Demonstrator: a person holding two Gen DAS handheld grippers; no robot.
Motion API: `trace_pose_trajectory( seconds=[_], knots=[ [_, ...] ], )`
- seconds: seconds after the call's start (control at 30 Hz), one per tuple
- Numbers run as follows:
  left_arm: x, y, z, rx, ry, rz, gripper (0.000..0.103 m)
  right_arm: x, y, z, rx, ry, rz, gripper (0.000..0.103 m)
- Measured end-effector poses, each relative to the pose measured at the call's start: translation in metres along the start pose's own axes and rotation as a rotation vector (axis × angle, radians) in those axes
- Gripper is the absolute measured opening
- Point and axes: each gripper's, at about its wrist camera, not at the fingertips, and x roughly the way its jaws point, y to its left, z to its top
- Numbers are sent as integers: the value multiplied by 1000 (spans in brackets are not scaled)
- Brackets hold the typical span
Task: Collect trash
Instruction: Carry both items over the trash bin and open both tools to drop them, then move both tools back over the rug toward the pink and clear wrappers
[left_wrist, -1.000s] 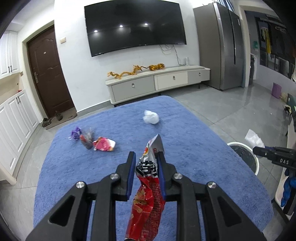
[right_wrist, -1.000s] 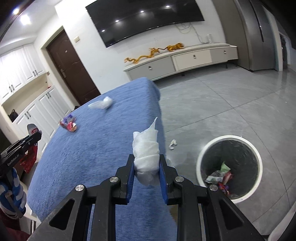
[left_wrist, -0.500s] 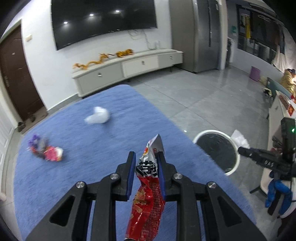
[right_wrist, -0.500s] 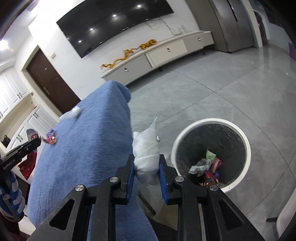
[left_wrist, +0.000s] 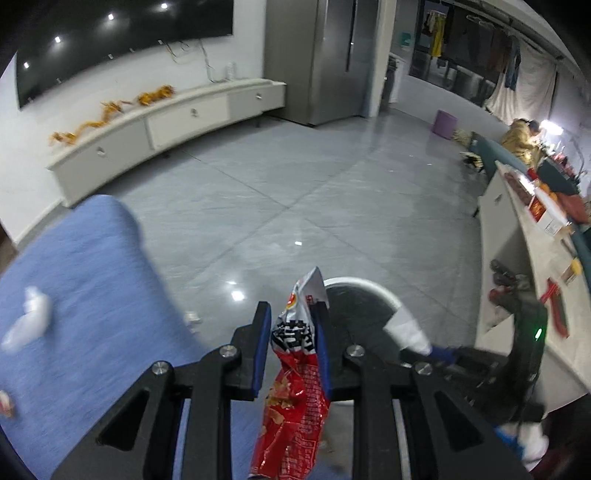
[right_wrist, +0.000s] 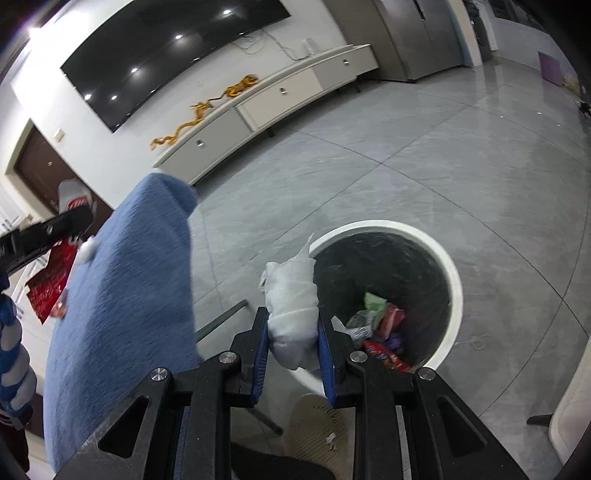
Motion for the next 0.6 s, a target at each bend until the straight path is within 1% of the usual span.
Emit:
trace_pose_trajectory(
  seconds=[0.03, 0.1, 0.23, 0.27, 0.33, 0.37, 0.4, 0.5, 0.6],
  knots=[
    [11, -4, 8, -13, 8, -29, 22, 1, -4, 3, 7, -1, -9, 23],
    [25, -11, 17, -20, 10, -62, 23, 5, -13, 8, 22, 1, -20, 25],
    [53, -23, 29, -14, 42, -113, 23, 12, -26, 13, 35, 8, -46, 25],
    [58, -26, 31, -11, 51, -121, 25, 15, -29, 15, 39, 10, -54, 25],
    [70, -32, 35, 0, 65, -127, 40, 18, -32, 16, 48, 13, -67, 25],
    [74, -34, 36, 0, 66, -125, 54, 20, -34, 16, 52, 15, -73, 27],
    [79, -37, 37, -3, 65, -123, 60, 22, -35, 17, 56, 15, -78, 31],
    [88, -40, 39, -17, 79, -135, 60, 25, -39, 17, 63, 17, -96, 40],
    [88, -43, 37, -10, 78, -130, 60, 26, -40, 18, 66, 21, -105, 43]
  ],
)
